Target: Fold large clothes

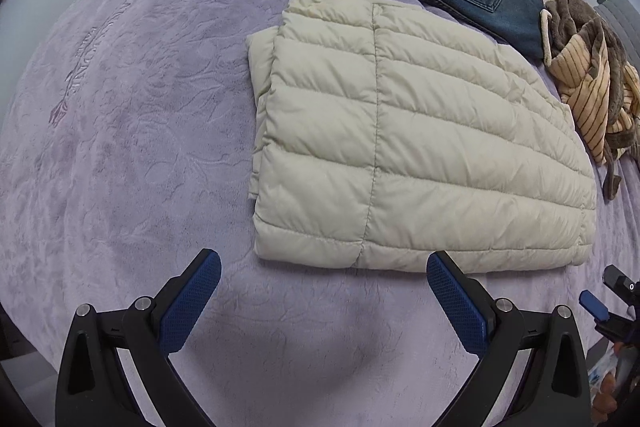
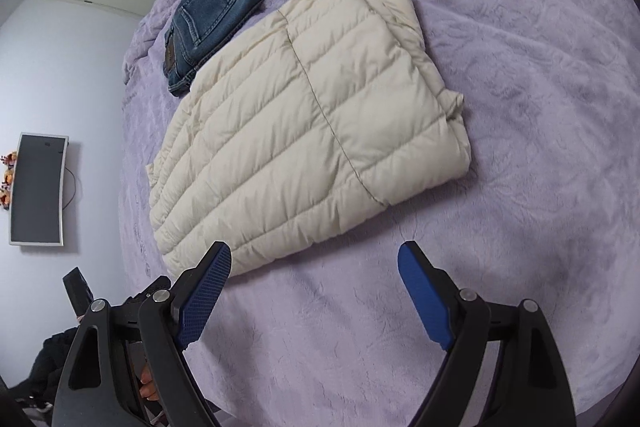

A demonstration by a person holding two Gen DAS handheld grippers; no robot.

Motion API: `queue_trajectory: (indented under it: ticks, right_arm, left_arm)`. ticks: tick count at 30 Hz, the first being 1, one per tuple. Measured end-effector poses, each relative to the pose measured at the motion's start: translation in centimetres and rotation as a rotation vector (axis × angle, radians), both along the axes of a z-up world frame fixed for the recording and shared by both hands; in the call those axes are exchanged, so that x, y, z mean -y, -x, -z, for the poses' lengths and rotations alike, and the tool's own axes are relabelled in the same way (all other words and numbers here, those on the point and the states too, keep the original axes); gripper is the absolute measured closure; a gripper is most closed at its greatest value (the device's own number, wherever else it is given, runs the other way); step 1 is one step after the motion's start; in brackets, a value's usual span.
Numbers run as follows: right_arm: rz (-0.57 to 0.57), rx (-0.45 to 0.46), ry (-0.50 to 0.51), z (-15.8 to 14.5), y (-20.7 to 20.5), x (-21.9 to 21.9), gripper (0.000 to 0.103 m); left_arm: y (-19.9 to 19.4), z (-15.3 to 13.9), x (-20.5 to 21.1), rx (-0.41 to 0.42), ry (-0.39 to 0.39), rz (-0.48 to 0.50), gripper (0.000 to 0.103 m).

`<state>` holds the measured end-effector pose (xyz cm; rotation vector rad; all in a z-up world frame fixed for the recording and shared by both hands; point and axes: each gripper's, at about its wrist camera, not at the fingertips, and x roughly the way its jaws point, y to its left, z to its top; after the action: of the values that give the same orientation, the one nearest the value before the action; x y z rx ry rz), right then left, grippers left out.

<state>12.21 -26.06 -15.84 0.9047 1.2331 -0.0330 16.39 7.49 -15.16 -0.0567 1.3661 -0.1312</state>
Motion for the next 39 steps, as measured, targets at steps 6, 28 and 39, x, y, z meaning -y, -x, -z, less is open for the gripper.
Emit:
queue_trajectory:
  ticks: [6,28,39]
  right_arm:
    - [0.020,-0.039,-0.066,1.9,1.4,-0.4,0.015]
    - [0.198,0.084,-0.366,8.6,-2.3,1.7,0.015]
    - [0.361,0.115,-0.492,11.1,-3.5,3.7,0.059]
  left_arm:
    - [0.8,2.1,-1.0,-0.058,0.020,-0.046,0.000]
    - [-2.9,8.4,-3.4,-0.074,0.539,-0.352,0.000]
    - [-4.6,8.0,-5.0,-0.012,0.544,-0.385,0.065]
